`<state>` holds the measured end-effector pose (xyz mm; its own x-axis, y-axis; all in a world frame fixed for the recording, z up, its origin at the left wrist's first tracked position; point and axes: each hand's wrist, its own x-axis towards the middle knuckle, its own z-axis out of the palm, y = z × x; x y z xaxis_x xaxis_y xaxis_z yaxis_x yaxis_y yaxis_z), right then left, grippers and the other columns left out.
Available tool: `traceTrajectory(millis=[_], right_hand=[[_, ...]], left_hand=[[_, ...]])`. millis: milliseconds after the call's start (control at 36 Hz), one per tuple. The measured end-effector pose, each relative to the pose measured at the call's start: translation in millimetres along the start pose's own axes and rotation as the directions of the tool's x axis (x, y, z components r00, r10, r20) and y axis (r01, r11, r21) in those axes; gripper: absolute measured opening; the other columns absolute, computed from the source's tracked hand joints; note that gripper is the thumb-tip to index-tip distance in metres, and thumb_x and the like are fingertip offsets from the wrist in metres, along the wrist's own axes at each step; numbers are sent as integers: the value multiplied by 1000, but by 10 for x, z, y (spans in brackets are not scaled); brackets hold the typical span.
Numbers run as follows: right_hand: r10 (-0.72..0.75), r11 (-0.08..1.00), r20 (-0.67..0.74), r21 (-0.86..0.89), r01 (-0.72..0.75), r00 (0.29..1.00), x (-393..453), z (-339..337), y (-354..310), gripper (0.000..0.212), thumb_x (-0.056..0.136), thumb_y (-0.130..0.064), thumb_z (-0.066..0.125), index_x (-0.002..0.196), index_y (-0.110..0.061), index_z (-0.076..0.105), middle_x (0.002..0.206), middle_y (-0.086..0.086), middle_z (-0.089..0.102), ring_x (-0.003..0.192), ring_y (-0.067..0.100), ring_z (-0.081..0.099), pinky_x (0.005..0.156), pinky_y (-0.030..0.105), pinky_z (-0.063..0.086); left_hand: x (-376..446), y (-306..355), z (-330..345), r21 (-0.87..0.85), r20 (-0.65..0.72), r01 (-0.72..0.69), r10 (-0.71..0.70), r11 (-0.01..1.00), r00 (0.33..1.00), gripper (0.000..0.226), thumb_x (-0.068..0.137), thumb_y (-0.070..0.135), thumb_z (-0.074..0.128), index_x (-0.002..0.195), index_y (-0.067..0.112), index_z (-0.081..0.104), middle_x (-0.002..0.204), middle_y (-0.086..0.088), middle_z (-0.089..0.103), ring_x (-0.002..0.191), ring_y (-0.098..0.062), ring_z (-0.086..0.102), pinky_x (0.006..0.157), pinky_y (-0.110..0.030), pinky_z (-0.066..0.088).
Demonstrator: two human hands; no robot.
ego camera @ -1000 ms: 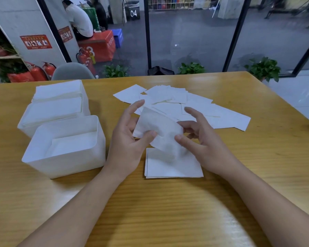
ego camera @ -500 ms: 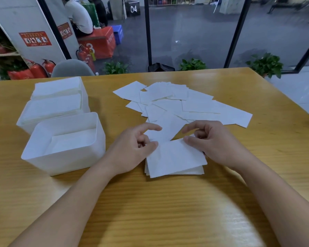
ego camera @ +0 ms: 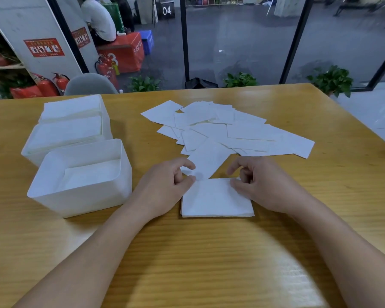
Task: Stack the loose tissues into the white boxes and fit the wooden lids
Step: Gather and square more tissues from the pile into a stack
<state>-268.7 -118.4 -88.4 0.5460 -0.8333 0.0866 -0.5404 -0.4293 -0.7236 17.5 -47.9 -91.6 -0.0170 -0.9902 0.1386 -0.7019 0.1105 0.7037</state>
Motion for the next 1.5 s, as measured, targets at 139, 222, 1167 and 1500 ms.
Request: traceTrajectory(millis=[139, 222, 1167, 1500], right_hand=[[-23, 998, -117, -55, 17, 993, 1, -7, -30, 8, 89, -38, 77, 95, -38, 71, 79, -13, 66, 64, 7, 56, 60, 30, 48], [-53, 996, -156, -73, 42, 986, 13, 1, -67, 7, 89, -39, 79, 92, -37, 73, 94, -16, 66, 77, 12, 61, 67, 30, 52], [15, 997, -204, 72, 0, 979, 65, 69, -110, 40, 94, -51, 81, 130, -39, 68, 111, -16, 69, 92, 11, 65, 74, 17, 50], [21, 960, -122, 281, 14, 992, 15, -17, -215, 61, 94, -67, 67, 151, -56, 48, 139, -24, 67, 127, 7, 62, 99, 35, 52]], left_hand=[[40, -12, -1, 43, -152, 22, -15, 999, 988, 9, 105, 44, 68, 100, 40, 75, 72, 5, 62, 65, -9, 55, 62, -21, 41], [148, -2, -9, 129, -218, 25, 3, 991, 976, 17, 108, 46, 62, 107, 36, 76, 93, 13, 63, 84, -6, 57, 70, -23, 44], [220, 11, -81, -425, -321, -112, -34, 898, 947, 45, 99, 37, 80, 138, 45, 58, 116, 9, 80, 86, -22, 78, 71, -38, 61], [-7, 170, -114, -671, 155, -11, 155, 741, 976, 59, 102, 9, 79, 152, 31, 59, 128, -12, 76, 101, -23, 77, 78, -24, 60]])
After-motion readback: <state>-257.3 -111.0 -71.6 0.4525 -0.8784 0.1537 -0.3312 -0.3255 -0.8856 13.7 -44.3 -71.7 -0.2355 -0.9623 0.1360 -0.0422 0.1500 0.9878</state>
